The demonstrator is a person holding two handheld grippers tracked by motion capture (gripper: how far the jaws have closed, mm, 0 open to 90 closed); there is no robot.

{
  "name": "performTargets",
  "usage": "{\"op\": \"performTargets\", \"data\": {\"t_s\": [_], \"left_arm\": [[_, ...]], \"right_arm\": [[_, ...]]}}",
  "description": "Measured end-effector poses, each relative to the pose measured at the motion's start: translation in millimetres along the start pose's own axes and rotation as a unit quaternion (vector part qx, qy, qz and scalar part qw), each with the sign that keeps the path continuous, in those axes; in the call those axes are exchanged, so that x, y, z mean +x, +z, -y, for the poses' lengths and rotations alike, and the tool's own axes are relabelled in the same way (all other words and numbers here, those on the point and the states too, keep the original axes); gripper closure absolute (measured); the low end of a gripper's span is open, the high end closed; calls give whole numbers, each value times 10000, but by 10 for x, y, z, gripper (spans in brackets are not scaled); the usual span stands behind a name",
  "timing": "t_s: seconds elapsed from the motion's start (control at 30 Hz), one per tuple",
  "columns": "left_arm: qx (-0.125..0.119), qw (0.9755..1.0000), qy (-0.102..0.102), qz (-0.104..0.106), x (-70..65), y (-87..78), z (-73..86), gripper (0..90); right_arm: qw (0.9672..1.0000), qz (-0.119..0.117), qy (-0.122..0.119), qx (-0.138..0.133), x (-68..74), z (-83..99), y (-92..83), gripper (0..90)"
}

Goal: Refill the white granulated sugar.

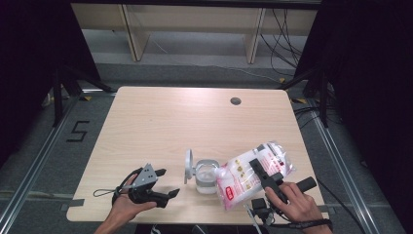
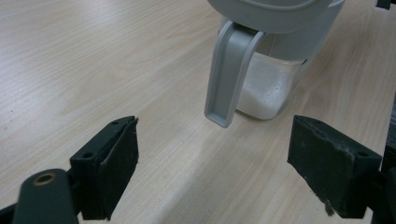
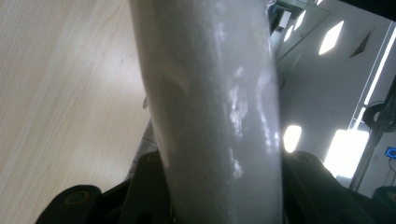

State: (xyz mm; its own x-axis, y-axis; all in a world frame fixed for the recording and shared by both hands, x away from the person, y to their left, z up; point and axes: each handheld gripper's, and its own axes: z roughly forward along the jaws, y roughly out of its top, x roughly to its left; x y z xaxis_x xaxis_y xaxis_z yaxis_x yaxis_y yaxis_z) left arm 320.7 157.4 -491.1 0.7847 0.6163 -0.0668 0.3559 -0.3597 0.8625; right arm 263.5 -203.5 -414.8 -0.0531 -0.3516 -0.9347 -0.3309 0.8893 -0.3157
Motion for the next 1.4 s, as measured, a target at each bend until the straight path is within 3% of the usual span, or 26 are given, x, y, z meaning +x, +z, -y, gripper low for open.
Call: {"op": "performTargets", "data": {"t_s": [0.03,0.17,0.2,0.37,0.4,0.43,0.47,0.5,0.53,0.57,0.6,0.77,1.0,1.23,1.4], "left_arm": [[1,10000,6,2,1,0,0,158],[10,10000,-1,13,1,0,0,158],[20,10000,42,20,7,-1,-1,158],[19,10000,21,18,5,1,0,158],[20,10000,21,16,5,1,0,158],[24,10000,22,17,5,1,0,158],[29,10000,28,19,5,1,0,158],[37,10000,35,20,5,1,0,158],[41,10000,41,20,6,1,0,157],[44,10000,39,20,6,1,0,158],[43,10000,38,21,5,1,0,158],[44,10000,35,23,6,3,1,158],[44,10000,35,-5,5,0,0,158],[47,10000,43,0,5,-1,1,158],[49,10000,41,0,5,0,1,158]], "right_arm": [[9999,17,-125,-11,-21,9,2,669],[10000,-16,43,72,25,45,-5,671],[10000,-19,-69,47,19,48,2,672],[10000,-51,30,75,30,30,-13,673],[9999,-28,-99,4,6,21,-6,673],[10000,-43,13,53,19,12,-17,673],[9999,6,-130,-38,-7,1,-8,673],[10000,-34,17,18,11,-9,-20,673],[9998,21,-161,-83,-22,-21,-9,674],[10000,-18,11,-17,0,-30,-19,674],[9999,38,-129,-108,-26,-37,-6,674],[10000,16,48,-27,-18,-15,-5,675],[9999,-30,25,108,-13,46,-26,677],[9999,-77,-128,-23,-21,-25,-10,679],[10000,-51,-71,-20,-27,-17,-10,680]]}}
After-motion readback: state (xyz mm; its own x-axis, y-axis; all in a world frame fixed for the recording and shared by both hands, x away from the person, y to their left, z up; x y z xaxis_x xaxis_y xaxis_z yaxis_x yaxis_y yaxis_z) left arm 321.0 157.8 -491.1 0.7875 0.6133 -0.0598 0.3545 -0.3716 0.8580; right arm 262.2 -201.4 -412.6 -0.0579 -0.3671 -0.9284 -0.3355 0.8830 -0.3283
